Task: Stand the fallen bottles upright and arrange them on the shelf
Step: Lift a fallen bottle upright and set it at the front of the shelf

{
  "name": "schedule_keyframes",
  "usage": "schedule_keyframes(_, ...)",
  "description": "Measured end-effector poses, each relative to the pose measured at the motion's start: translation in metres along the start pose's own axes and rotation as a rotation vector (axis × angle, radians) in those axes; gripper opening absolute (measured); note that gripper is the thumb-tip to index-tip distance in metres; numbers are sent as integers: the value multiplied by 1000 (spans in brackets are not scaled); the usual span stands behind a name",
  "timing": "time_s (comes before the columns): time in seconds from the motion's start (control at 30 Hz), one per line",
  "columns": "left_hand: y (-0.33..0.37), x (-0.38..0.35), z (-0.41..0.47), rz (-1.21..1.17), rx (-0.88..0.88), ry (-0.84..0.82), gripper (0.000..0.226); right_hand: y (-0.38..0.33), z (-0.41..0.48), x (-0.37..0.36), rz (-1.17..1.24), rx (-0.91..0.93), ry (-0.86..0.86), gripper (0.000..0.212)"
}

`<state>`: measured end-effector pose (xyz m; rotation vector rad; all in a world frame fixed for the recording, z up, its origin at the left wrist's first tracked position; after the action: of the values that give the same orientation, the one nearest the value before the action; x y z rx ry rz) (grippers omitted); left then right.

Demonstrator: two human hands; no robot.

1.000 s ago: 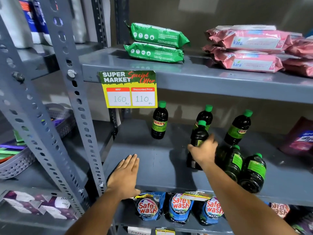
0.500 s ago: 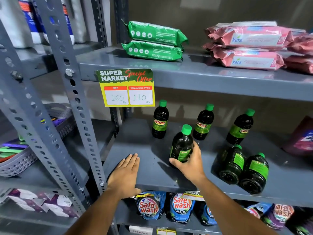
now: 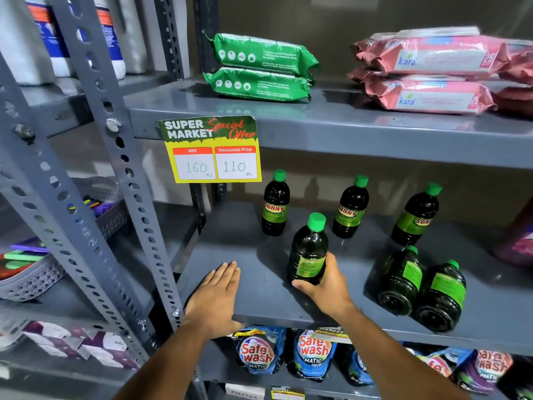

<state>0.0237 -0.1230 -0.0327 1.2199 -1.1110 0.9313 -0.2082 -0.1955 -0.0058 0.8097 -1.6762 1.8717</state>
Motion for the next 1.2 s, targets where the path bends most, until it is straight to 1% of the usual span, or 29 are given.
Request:
schedule_keyframes(0.07,0,0,0,-2,1,-3,116,-9,1,-2,-96,14,39,84)
schedule_keyframes(0.13,0,1,0,-7,2,-2,117,-15,0,-11,-148,34,23,81)
schedule_keyframes(0.23,1,1,0,-2,1,-2,117,-19,-4,-26,-98,98,-106,69)
schedule_keyframes(0.3,0,1,0,-2,3,2,116,-15,-4,-31,-104,101,-164,72)
schedule_keyframes(0.4,0,2,1,-2,0,5,115,-12,0,-26,-170,47,-64,78)
schedule_keyframes(0.47,0,2,0,-6,2,9,115,-14,-1,-25,-249,44,-12,80)
schedule_keyframes(0.53,0,1,0,-10,4,7,115,-17,-3,-28,-267,99,-17,69)
schedule_keyframes(0.6,-1,1,0,-9,0,14,116,-18,-5,-29,-217,129,-37,60)
schedule_keyframes(0.63,-1,1,0,-4,-3,19,116,-17,-6,-29,-202,122,-43,61)
schedule_keyframes(0.8,-1,1,1,5,-6,33,115,-16,-2,-28,-240,37,-4,77)
schedule_keyframes(1.2,-1,-1,2,7,1,27,117,-22,-3,-28,-278,33,-5,81)
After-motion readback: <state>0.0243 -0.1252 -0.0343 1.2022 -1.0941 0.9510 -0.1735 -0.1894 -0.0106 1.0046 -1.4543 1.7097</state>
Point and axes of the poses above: each hand's wrist, its own z-axis towards the middle knuckle, its own x-axis out of the back of the hand, y = z × x, the point moved 9 cm from there along z, towards the middle knuckle, and after that the axes turned 15 degrees about -z, right-handed, at the moved point
